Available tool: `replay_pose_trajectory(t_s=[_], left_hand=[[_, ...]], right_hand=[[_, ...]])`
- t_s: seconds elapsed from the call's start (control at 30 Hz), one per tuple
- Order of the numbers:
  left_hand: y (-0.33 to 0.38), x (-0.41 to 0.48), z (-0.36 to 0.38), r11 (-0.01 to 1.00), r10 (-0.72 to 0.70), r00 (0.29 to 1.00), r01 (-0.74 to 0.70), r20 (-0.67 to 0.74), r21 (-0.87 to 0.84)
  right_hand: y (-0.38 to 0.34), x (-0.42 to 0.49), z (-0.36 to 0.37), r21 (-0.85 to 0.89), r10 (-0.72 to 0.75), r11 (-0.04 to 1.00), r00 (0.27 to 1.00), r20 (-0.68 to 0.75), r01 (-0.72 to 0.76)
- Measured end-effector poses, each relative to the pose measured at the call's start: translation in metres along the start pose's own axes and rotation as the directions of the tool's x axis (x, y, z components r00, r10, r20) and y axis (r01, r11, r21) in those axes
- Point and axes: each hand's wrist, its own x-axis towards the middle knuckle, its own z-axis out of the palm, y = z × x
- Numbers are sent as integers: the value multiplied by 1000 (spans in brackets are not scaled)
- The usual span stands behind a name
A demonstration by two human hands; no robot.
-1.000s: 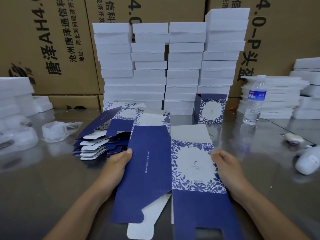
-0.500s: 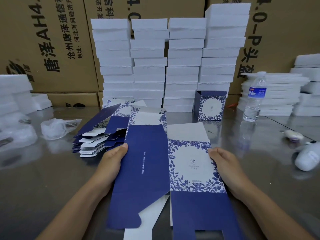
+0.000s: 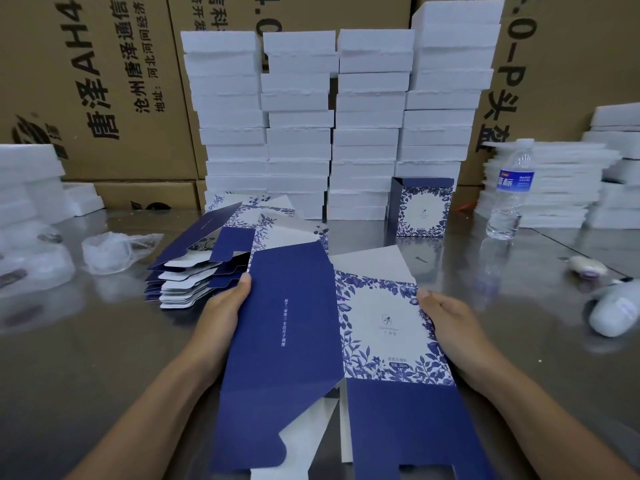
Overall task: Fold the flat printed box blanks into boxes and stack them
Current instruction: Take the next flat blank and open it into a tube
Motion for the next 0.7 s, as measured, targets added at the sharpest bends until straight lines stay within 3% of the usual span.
replay_pose_trajectory(t_s=[0.37, 0.47, 0.7], left_hand=[[-3, -1, -3, 1000, -17, 997, 15, 74, 18], [0, -2, 2, 995, -17, 998, 23, 62, -93], [16, -12, 22, 962, -60, 968, 122, 246, -246]], right_hand=[[-2, 3, -3, 40, -1, 999, 997, -80, 4], [-2, 1, -2, -14, -32, 999, 997, -71, 31], [-2, 1, -1, -16, -7, 1000, 994, -110, 5]])
